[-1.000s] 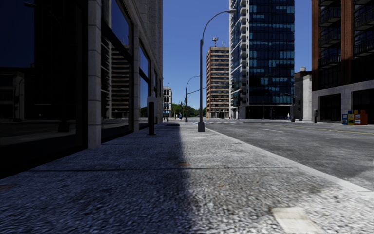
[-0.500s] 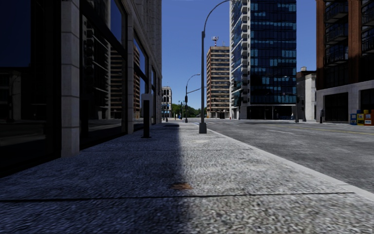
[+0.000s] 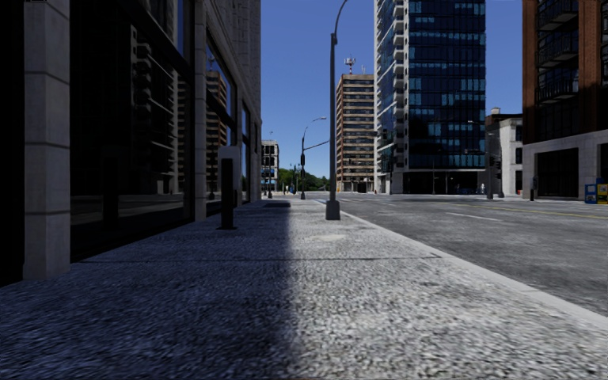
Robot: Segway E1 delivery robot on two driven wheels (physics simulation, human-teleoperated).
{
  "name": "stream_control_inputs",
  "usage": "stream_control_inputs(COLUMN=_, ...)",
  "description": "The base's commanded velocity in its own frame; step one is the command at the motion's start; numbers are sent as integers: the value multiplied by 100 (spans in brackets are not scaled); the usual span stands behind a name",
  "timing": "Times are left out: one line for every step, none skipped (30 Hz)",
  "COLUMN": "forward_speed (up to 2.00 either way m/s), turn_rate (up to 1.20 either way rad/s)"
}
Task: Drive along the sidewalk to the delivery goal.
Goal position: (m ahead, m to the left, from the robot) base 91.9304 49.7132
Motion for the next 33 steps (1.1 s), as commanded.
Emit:
stream_control_inputs(forward_speed=200, turn_rate=0)
stream_control_inputs(forward_speed=200, turn_rate=0)
stream_control_inputs(forward_speed=200, turn_rate=0)
stream_control_inputs(forward_speed=200, turn_rate=0)
stream_control_inputs(forward_speed=200, turn_rate=0)
stream_control_inputs(forward_speed=200, turn_rate=0)
stream_control_inputs(forward_speed=200, turn_rate=45)
stream_control_inputs(forward_speed=200, turn_rate=66)
stream_control_inputs(forward_speed=200, turn_rate=66)
stream_control_inputs(forward_speed=200, turn_rate=80)
stream_control_inputs(forward_speed=200, turn_rate=84)
stream_control_inputs(forward_speed=200, turn_rate=41)
stream_control_inputs(forward_speed=200, turn_rate=0)
stream_control_inputs(forward_speed=200, turn_rate=0)
stream_control_inputs(forward_speed=200, turn_rate=0)
stream_control_inputs(forward_speed=200, turn_rate=0)
stream_control_inputs(forward_speed=200, turn_rate=0)
stream_control_inputs(forward_speed=200, turn_rate=0)
stream_control_inputs(forward_speed=200, turn_rate=0)
stream_control_inputs(forward_speed=200, turn_rate=0)
stream_control_inputs(forward_speed=200, turn_rate=0)
stream_control_inputs(forward_speed=200, turn_rate=0)
stream_control_inputs(forward_speed=200, turn_rate=0)
stream_control_inputs(forward_speed=200, turn_rate=0)
stream_control_inputs(forward_speed=200, turn_rate=0)
stream_control_inputs(forward_speed=200, turn_rate=0)
stream_control_inputs(forward_speed=200, turn_rate=0)
stream_control_inputs(forward_speed=200, turn_rate=0)
stream_control_inputs(forward_speed=200, turn_rate=0)
stream_control_inputs(forward_speed=200, turn_rate=0)
stream_control_inputs(forward_speed=200, turn_rate=0)
stream_control_inputs(forward_speed=200, turn_rate=13)
stream_control_inputs(forward_speed=200, turn_rate=37)
